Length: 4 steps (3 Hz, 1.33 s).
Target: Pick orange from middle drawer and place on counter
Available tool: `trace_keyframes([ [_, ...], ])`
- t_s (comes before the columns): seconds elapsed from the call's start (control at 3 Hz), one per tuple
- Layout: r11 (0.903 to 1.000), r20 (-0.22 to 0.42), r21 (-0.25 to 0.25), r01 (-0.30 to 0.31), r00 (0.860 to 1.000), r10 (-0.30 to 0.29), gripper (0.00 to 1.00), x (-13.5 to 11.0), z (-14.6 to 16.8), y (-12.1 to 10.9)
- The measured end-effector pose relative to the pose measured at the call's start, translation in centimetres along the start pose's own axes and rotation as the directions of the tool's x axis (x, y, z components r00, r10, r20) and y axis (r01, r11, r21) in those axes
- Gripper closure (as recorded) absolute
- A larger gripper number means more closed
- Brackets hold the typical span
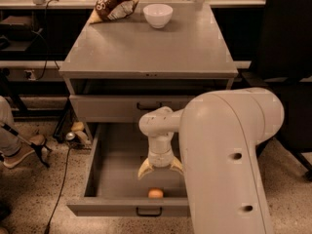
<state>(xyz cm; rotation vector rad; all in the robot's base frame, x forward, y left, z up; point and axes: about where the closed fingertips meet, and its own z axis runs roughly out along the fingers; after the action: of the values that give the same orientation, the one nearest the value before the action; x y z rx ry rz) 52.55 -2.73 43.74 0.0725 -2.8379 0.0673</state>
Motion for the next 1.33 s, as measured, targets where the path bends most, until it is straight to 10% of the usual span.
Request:
trace_keyframes([
  [1.33, 0.9954, -0.085, -0.032, 0.090, 0.992, -0.093, 0.00, 1.6, 5.0, 3.4],
])
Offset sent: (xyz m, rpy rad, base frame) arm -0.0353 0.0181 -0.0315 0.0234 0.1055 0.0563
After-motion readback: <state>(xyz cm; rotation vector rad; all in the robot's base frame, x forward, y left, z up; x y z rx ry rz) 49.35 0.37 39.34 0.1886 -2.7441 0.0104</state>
